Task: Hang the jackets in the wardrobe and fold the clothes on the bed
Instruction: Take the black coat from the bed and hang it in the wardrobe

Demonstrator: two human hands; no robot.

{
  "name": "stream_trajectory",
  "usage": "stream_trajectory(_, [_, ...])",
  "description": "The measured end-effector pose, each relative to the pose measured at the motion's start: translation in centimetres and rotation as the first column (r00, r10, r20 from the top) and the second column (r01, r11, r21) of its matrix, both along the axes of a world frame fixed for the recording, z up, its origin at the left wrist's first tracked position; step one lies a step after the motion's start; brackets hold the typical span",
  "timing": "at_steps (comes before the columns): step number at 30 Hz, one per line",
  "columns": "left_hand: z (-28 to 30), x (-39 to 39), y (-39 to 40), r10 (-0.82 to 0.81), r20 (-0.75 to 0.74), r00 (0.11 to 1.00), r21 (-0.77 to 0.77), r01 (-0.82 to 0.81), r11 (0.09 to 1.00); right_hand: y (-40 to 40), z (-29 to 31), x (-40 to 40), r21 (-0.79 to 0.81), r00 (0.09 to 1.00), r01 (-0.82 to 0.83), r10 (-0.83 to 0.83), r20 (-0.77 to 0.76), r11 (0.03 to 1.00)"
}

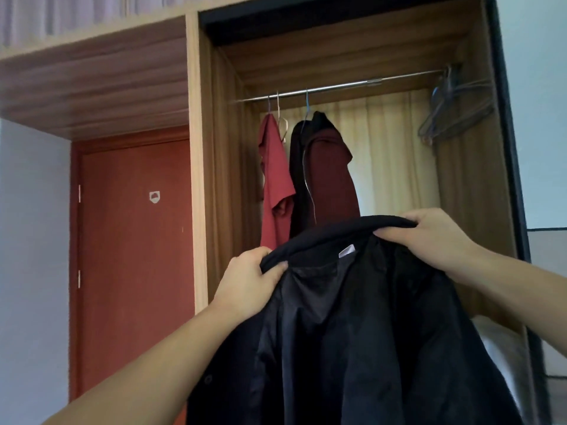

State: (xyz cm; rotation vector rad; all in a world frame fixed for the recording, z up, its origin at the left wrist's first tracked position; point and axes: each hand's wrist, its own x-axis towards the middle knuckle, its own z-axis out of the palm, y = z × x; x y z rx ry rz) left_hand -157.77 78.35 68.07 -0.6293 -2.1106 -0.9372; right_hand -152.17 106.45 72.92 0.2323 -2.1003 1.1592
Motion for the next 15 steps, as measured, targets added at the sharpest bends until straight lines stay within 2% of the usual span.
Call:
stream_trajectory(3, [1.8, -1.5, 0.7, -0.063, 0.058, 0.996, 0.156, 0.053, 0.986, 0.5, -0.1, -2.7, 0.071, 1.0, -0.015, 0.015, 0.006, 0.997])
stream_trajectory(8, [4.9, -3.4, 1.9, -0.101, 0.085, 0.991, 0.383, 0.061, 0.922, 0.5, -0.3, -7.6, 0.272, 0.996, -0.03, 0.052, -0.075, 0.962])
stream_trajectory(12, [7.2, -5.6, 3.2, -0.06, 0.113, 0.992, 0.452, 0.003, 0.892, 0.5, 0.6, -11.7, 0.243, 0.983, -0.097, 0.131, -0.127, 0.965])
stream_trajectory(15, [8.6, -7.6, 3.9, -0.032, 0.105, 0.994, 0.472, -0.022, 0.882, 0.6, 1.6, -13.7, 0.264, 0.979, -0.147, 0.179, -0.101, 0.953])
